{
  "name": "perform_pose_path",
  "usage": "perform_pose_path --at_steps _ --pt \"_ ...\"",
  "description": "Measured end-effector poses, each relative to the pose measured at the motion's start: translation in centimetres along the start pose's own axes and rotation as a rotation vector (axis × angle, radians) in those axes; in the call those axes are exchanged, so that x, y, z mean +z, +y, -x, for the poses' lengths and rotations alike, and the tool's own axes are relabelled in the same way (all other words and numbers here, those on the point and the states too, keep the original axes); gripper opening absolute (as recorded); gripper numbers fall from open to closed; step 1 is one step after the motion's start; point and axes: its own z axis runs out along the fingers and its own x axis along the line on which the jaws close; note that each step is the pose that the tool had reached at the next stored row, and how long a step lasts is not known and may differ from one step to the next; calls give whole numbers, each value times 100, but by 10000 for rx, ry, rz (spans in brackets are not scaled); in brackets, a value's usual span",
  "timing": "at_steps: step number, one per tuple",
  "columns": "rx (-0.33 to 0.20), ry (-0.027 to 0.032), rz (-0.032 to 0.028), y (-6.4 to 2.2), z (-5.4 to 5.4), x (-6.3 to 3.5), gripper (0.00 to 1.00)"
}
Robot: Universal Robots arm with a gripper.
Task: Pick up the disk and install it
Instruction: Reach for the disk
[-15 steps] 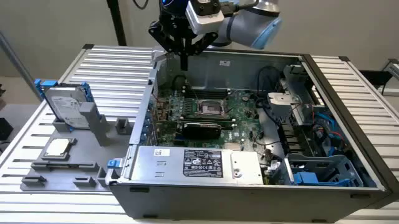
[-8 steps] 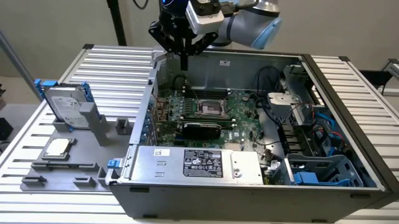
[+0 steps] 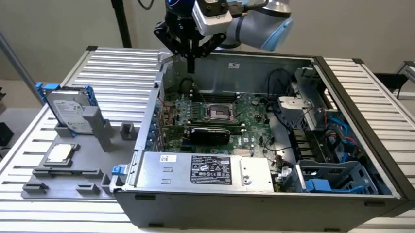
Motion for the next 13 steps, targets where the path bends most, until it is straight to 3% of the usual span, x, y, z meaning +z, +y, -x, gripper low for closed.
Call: perform_pose_path --at_steps 13 --pt "-2 0 2 -48 -561 -12 11"
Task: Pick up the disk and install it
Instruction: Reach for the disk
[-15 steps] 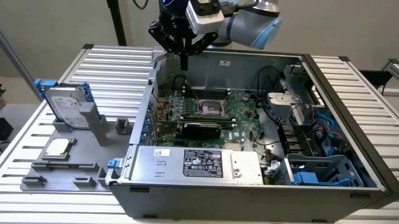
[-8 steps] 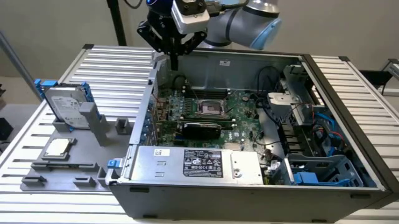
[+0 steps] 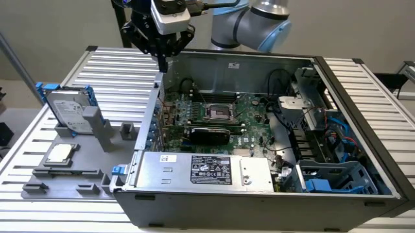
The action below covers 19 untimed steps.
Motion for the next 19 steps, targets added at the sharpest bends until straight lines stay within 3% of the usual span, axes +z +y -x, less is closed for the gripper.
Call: perform_pose_path --at_steps 19 --pt "1 0 -1 -50 -861 -13 11"
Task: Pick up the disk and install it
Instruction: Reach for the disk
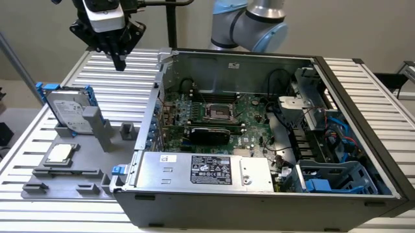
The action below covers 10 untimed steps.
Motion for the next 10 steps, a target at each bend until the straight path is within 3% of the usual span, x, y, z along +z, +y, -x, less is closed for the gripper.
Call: perform_pose_path --at_steps 10 --pt "0 1 0 -23 -455 -5 11"
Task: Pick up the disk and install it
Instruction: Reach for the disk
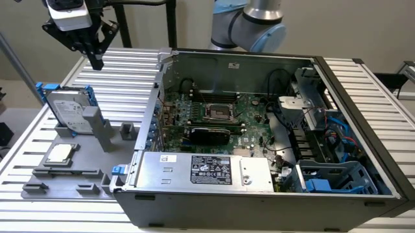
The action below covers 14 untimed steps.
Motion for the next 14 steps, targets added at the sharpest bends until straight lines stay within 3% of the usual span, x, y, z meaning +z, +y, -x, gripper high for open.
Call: perform_pose_path --at_steps 14 --pt "0 0 0 -16 -638 0 11"
